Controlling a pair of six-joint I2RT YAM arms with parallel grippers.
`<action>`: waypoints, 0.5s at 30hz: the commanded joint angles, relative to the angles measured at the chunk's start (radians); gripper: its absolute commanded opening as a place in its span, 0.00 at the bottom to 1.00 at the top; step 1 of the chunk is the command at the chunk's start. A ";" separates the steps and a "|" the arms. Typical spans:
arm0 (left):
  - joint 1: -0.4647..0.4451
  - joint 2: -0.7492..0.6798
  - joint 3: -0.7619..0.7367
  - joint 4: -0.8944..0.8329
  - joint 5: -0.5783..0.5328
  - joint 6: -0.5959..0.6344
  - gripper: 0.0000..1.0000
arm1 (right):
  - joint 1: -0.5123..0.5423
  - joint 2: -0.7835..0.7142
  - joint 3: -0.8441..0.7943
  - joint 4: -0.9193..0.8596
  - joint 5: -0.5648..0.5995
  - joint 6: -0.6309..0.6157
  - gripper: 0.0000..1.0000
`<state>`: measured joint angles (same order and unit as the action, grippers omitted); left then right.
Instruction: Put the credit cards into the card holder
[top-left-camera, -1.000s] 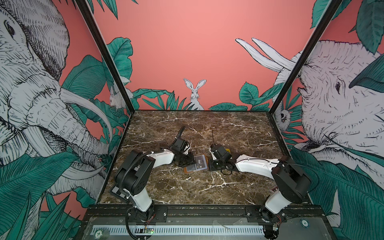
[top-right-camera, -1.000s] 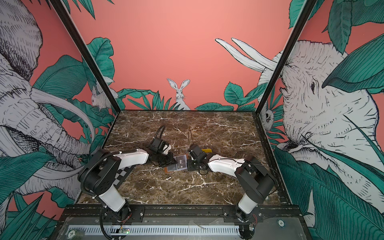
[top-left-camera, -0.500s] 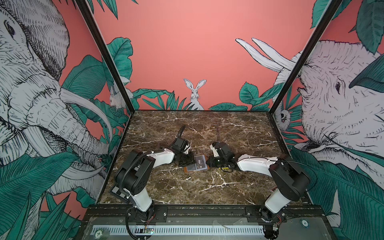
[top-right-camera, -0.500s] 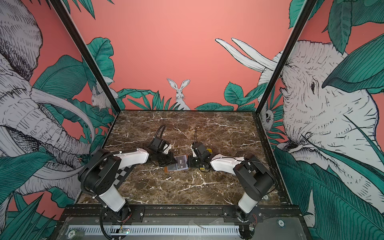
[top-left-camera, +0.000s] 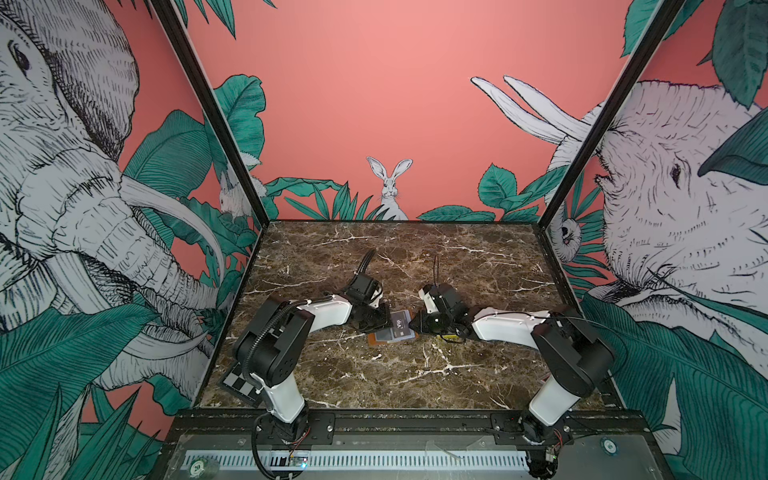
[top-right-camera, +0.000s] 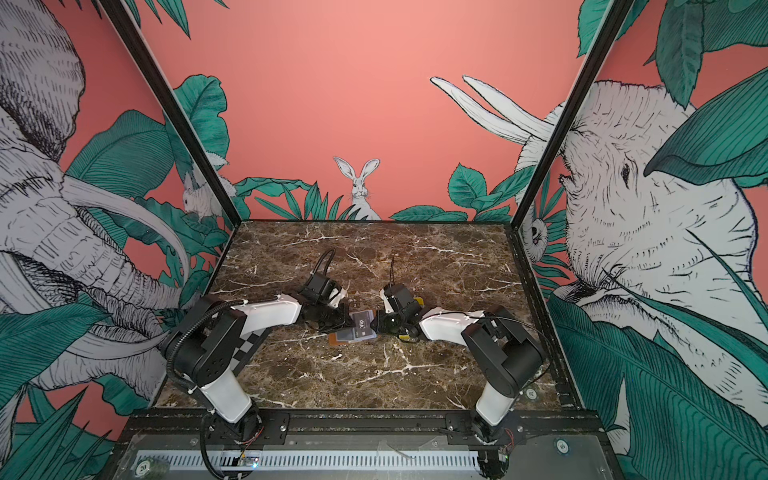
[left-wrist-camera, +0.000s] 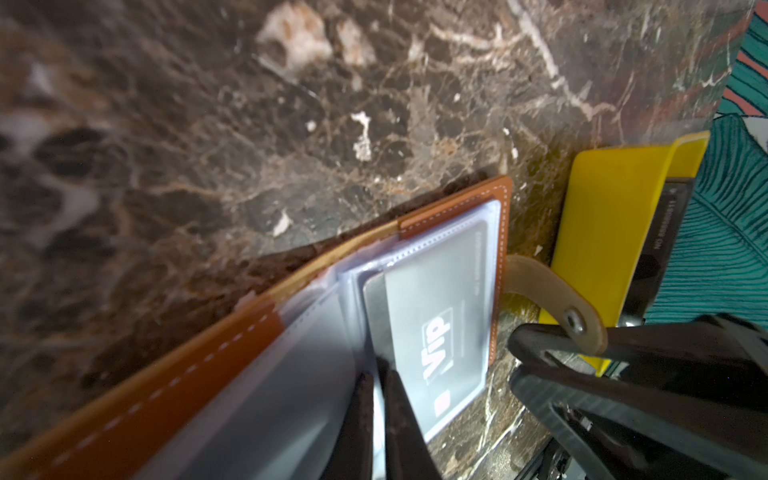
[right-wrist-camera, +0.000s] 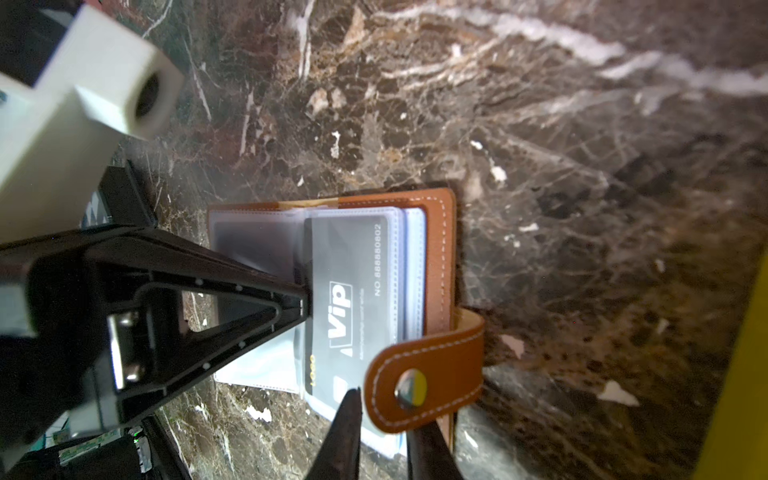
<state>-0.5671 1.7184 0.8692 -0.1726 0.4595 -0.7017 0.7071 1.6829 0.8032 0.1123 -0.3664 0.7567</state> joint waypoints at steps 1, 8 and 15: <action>-0.008 0.011 0.014 -0.050 -0.024 0.015 0.09 | -0.007 0.018 0.022 0.035 -0.028 -0.002 0.22; -0.008 0.013 0.012 -0.057 -0.030 0.017 0.08 | -0.006 0.047 0.025 0.057 -0.062 0.001 0.23; -0.009 0.009 0.011 -0.050 -0.030 0.015 0.08 | -0.006 0.061 0.031 0.087 -0.105 -0.003 0.20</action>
<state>-0.5682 1.7203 0.8707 -0.1776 0.4534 -0.6952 0.7040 1.7290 0.8135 0.1574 -0.4385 0.7567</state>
